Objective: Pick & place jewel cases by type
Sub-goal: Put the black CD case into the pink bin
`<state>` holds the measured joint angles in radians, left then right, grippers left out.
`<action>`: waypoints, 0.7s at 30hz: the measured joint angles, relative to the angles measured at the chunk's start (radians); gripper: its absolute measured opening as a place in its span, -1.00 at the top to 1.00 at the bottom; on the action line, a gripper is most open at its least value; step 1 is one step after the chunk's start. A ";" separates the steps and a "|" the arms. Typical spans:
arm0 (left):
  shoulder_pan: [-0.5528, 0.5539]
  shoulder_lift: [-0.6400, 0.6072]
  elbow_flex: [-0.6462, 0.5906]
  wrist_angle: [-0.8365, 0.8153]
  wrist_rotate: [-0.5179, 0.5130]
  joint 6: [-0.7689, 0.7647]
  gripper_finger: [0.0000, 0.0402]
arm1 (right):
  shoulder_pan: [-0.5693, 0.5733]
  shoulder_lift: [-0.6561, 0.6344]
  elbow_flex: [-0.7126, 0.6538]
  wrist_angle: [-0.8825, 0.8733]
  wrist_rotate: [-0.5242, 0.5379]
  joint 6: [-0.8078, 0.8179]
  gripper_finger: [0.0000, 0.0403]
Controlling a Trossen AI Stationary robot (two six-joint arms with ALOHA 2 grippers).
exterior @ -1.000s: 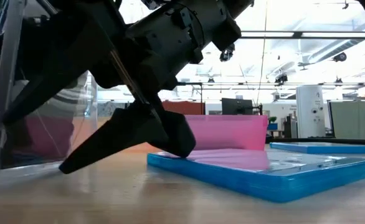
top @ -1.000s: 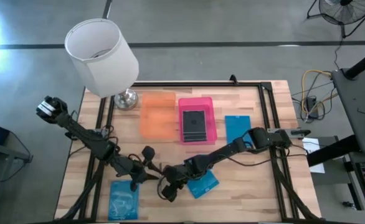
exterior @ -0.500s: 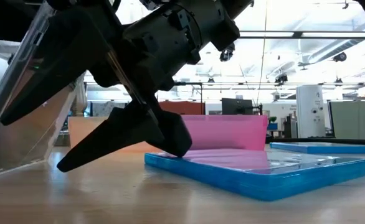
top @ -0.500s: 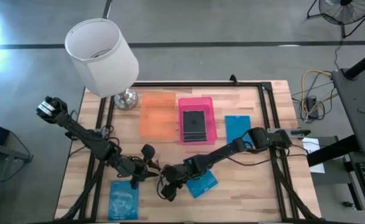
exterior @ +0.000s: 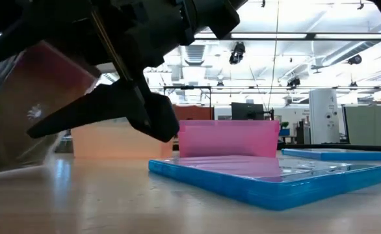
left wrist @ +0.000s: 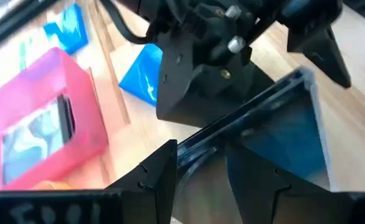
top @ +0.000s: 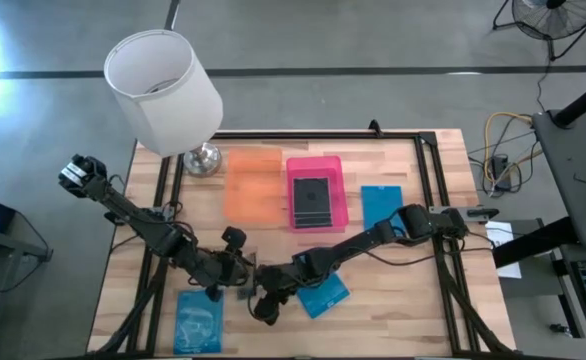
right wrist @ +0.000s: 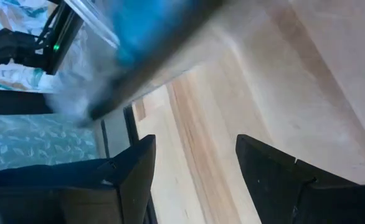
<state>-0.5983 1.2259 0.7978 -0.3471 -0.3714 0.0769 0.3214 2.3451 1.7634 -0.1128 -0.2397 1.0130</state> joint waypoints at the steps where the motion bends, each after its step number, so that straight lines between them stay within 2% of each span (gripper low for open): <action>1: 0.000 0.000 0.000 -0.004 0.005 -0.017 0.40 | -0.001 0.000 0.000 -0.002 0.000 0.000 -0.09; 6: -0.001 0.000 -0.001 -0.043 0.014 -0.076 0.40 | -0.004 0.000 0.012 -0.001 0.006 -0.005 -0.09; 10: -0.001 0.000 0.021 -0.147 0.016 -0.184 0.40 | -0.005 -0.003 0.019 -0.048 0.069 -0.018 -0.09; 12: -0.001 -0.001 0.043 -0.262 0.020 -0.298 0.40 | -0.006 -0.003 0.016 -0.072 0.075 -0.007 -0.09; 15: -0.002 -0.001 0.054 -0.426 0.022 -0.566 0.40 | -0.006 -0.003 0.012 -0.071 0.075 -0.006 -0.09; 21: -0.026 -0.001 0.010 -0.539 0.022 -0.844 0.40 | -0.008 -0.003 0.010 -0.071 0.110 -0.014 -0.09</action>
<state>-0.6240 1.2246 0.8075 -0.8864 -0.3496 -0.7670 0.3138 2.3425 1.7737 -0.1841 -0.1300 0.9987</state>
